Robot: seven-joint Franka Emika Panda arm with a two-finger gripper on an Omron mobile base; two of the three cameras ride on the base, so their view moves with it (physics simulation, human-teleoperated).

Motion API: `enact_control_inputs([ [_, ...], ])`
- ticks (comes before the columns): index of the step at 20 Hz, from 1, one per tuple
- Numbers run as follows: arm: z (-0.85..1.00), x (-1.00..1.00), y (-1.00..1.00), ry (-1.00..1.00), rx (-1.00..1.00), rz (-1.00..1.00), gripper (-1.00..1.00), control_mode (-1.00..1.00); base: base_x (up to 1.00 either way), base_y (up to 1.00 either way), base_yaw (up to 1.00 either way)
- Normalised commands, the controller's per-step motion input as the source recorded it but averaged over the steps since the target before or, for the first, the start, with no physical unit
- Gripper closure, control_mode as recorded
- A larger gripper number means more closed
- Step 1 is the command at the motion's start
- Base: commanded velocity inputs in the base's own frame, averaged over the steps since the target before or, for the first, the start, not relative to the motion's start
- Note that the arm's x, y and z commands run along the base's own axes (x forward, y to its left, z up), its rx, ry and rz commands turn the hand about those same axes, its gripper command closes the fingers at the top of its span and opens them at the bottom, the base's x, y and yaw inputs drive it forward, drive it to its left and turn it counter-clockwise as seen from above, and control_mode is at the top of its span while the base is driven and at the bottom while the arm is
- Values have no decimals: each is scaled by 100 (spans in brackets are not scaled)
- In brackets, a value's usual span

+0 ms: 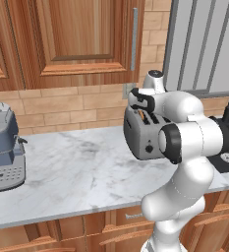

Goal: Start the toaster. Once the lever pops up, take the bread to the plate on the dining counter.

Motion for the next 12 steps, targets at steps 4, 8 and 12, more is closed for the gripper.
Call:
enact_control_inputs([
  [4,0,0,0,0,0,0,-100,-100,0,0,0],
  [8,0,0,0,0,0,0,-100,-100,0,0,0],
  [12,0,0,0,0,0,0,-100,-100,0,0,0],
])
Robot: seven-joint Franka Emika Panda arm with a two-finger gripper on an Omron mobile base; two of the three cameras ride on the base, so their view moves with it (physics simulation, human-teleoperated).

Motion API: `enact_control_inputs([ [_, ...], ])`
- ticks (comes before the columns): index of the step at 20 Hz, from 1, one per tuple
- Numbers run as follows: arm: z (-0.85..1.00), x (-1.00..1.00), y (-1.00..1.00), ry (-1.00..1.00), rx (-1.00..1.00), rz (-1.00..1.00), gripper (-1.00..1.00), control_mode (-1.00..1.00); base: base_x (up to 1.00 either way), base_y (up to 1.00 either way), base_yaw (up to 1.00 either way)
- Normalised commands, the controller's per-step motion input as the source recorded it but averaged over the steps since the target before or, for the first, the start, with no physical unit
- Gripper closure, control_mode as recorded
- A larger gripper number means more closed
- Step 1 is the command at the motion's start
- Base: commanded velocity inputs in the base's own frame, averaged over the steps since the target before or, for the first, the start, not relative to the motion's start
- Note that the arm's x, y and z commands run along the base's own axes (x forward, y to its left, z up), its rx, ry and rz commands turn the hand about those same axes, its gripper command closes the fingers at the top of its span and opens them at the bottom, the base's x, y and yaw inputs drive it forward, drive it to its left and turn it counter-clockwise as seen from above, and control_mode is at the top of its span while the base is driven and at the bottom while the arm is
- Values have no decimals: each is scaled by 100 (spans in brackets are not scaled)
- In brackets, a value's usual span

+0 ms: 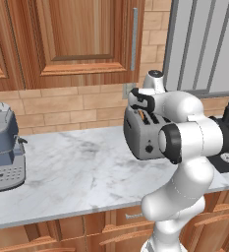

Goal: Start the toaster. Once the lever pops up, take the bread to the plate on the dining counter.

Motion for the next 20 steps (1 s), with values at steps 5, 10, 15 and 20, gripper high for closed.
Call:
enact_control_inputs([
  [5,0,0,0,0,0,0,-100,-100,0,0,0],
  [10,0,0,0,0,0,0,-100,-100,0,0,0],
  [15,0,0,0,0,0,0,-100,-100,0,0,0],
  [20,0,0,0,0,0,0,-100,-100,0,0,0],
])
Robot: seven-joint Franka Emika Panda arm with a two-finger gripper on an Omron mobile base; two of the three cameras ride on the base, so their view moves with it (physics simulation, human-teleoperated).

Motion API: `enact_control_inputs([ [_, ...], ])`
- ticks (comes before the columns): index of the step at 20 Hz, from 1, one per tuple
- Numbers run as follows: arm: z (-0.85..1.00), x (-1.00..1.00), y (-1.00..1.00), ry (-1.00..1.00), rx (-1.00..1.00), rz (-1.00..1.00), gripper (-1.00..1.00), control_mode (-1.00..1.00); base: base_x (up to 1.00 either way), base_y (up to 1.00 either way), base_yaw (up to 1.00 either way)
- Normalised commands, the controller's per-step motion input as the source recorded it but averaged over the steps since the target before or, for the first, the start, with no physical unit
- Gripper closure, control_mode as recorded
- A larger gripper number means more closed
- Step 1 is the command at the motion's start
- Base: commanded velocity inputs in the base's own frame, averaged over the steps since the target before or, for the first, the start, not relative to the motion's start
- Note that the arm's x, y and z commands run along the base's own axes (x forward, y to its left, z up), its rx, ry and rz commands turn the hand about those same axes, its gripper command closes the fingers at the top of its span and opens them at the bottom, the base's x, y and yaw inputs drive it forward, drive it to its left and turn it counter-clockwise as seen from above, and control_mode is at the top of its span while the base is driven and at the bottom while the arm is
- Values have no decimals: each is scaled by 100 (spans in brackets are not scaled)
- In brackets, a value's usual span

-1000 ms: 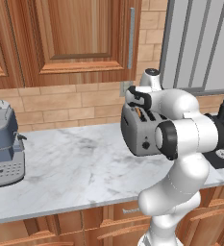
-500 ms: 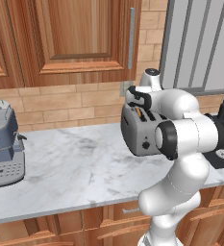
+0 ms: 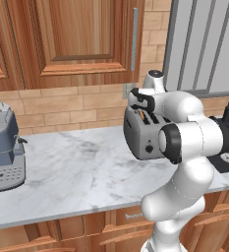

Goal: Start the toaster. Once the lever pops up, take the bread to the plate on the dining counter.

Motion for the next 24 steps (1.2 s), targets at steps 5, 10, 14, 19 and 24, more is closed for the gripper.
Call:
enact_control_inputs([
  [5,0,0,0,0,0,0,-100,-100,0,0,0],
  [10,0,0,0,0,0,0,-100,-100,0,0,0],
  [14,0,0,0,0,0,0,-100,-100,0,0,0],
  [19,0,0,0,0,0,0,-100,-100,0,0,0],
  [24,0,0,0,0,0,0,-100,-100,0,0,0],
])
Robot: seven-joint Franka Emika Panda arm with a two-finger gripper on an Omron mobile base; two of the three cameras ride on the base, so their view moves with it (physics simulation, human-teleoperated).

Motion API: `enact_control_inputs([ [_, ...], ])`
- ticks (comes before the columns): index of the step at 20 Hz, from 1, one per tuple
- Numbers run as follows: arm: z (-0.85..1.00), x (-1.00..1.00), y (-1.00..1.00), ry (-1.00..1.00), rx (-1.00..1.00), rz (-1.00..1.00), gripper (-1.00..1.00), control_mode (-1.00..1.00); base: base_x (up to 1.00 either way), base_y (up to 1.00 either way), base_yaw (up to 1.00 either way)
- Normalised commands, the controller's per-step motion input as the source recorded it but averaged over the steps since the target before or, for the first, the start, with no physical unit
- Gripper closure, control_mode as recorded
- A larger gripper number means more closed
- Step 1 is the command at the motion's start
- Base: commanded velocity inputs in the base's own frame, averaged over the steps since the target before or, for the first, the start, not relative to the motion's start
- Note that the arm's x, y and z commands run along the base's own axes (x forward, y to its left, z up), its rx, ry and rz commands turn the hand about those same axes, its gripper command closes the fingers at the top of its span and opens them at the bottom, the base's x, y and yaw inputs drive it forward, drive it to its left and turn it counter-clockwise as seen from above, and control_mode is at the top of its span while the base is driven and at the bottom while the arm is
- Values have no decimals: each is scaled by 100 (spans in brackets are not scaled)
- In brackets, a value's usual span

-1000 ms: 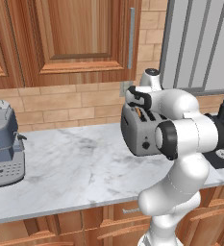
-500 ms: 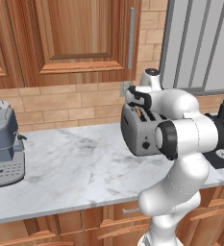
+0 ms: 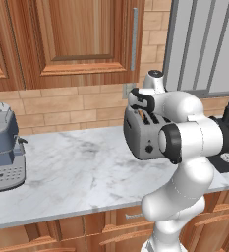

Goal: Start the toaster. Once the lever pops up, take the bread to the plate on the dining counter.

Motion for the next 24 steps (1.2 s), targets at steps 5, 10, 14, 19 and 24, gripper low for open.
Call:
enact_control_inputs([
  [5,0,0,0,0,0,0,-100,-100,0,0,0],
  [10,0,0,0,0,0,0,-100,-100,0,0,0],
  [14,0,0,0,0,0,0,-100,-100,0,0,0],
  [19,0,0,0,0,0,0,-100,-100,0,0,0],
  [24,0,0,0,0,0,0,-100,-100,0,0,0],
])
